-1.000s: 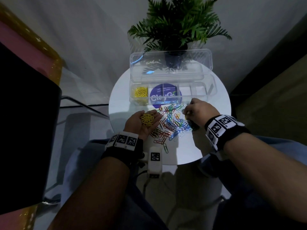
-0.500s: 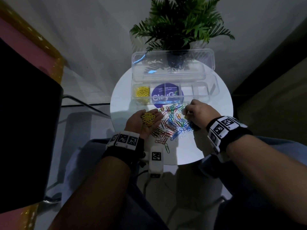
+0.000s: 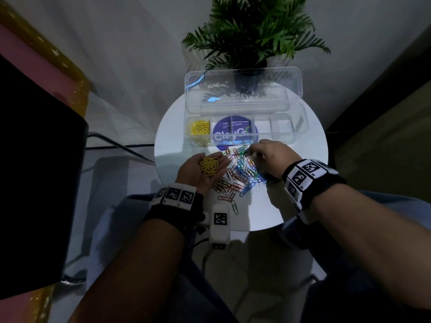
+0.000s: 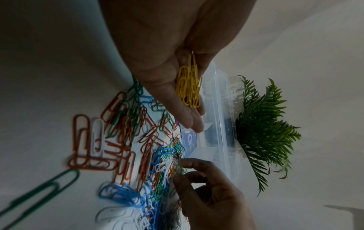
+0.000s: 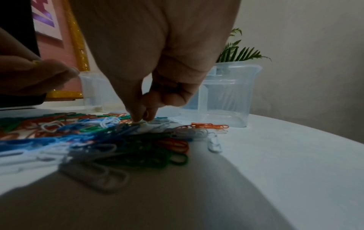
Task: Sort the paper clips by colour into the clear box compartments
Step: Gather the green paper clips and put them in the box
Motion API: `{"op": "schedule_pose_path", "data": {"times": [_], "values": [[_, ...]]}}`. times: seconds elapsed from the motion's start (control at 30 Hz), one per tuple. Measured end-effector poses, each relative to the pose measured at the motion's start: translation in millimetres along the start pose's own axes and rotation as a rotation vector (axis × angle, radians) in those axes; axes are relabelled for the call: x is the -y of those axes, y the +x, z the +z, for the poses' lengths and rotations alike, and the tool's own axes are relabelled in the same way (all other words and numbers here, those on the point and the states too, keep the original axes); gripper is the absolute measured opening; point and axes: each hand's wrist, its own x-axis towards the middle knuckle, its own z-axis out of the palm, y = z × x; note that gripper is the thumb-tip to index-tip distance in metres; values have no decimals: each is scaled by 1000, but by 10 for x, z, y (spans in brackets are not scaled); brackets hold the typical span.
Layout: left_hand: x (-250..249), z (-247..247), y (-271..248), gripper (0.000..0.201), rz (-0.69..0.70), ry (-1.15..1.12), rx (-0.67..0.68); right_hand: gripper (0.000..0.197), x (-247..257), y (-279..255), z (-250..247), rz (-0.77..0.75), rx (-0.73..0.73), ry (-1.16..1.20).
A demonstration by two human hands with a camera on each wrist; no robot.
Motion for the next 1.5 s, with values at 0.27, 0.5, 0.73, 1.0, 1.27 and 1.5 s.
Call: {"op": "schedule_pose_path", "data": {"times": [0.27, 0.5, 0.73, 1.0, 1.27, 1.5], "values": [[-25, -5, 7, 45, -7, -3, 10, 21, -77, 8, -54, 124, -19, -22], [-25, 4, 0, 44, -5, -4, 18, 32, 4, 34, -71, 25, 8, 6], [-40, -11, 0, 44, 0, -12, 13, 24, 38, 110, -34, 60, 65, -82], [-58, -27, -13, 43, 2, -18, 21, 20, 19, 84, -7, 74, 29, -53], [-108, -87, -31, 42, 27, -35, 1, 21, 5, 96, -5, 68, 21, -62], [-154, -157, -40, 42, 38, -44, -2, 24, 9, 95, -35, 41, 44, -103]]}}
